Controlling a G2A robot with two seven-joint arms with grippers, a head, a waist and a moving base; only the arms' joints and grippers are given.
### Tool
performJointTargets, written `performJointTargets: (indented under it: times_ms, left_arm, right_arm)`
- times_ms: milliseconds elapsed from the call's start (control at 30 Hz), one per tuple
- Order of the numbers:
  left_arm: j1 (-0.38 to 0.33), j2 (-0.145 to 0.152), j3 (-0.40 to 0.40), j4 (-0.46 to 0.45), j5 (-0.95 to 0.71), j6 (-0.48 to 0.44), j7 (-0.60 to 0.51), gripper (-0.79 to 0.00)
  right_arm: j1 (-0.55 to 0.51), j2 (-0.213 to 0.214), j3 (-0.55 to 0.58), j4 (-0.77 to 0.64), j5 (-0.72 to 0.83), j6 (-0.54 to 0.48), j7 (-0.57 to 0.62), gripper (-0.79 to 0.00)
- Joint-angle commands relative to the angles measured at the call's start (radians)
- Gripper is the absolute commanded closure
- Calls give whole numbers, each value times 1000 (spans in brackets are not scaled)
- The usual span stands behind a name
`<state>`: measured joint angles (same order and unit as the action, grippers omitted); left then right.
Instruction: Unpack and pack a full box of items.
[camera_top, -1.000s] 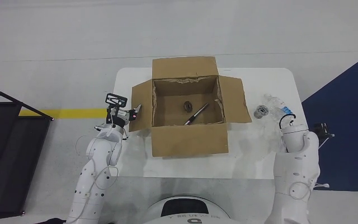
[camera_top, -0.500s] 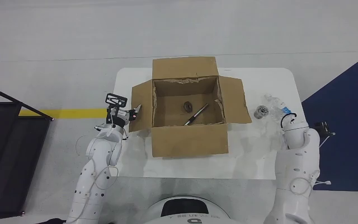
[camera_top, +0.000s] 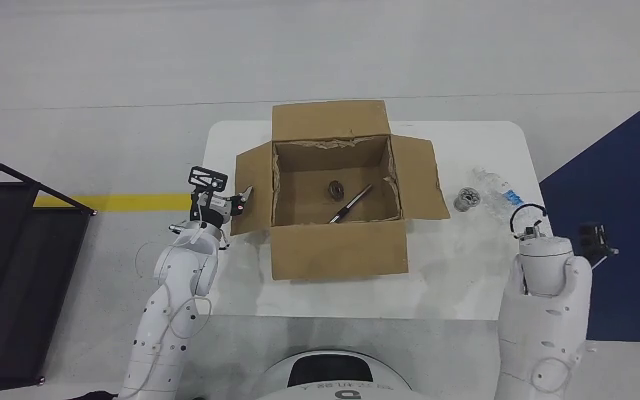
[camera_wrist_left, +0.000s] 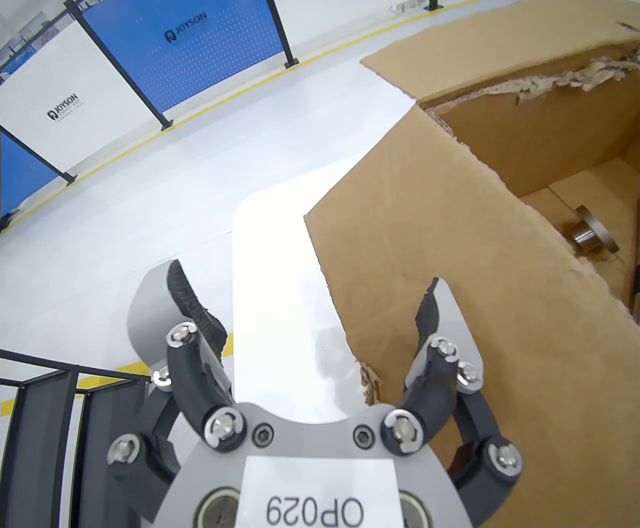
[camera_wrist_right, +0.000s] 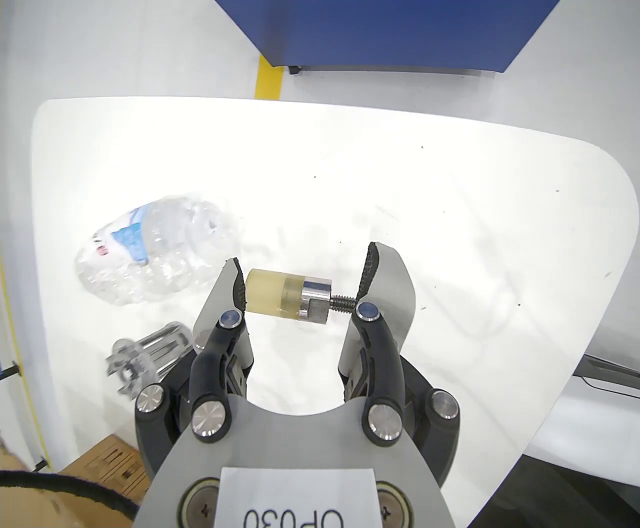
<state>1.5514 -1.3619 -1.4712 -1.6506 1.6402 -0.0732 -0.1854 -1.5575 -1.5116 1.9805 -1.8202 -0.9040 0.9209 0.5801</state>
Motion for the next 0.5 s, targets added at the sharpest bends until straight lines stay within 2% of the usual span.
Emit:
performJointTargets:
  times_ms: [0,133,233,333,467]
  left_arm:
    - [0,0,0,0,0,0,0,-785]
    - [0,0,0,0,0,0,0,-785]
    - [0,0,0,0,0,0,0,-785]
    - [0,0,0,0,0,0,0,-785]
    - [0,0,0,0,0,0,0,-785]
  right_arm:
    - [-51,-15,11,-101,151,-57,-49,0]
    - [-169,-47,-12,-252,398,-213,-162,0]
    - [-246,-61,-63,-350,499,-312,-217,0]
    - [-286,-64,-152,-418,488,-364,-226,0]
    - [-240,-64,-299,-421,466,-381,-210,0]
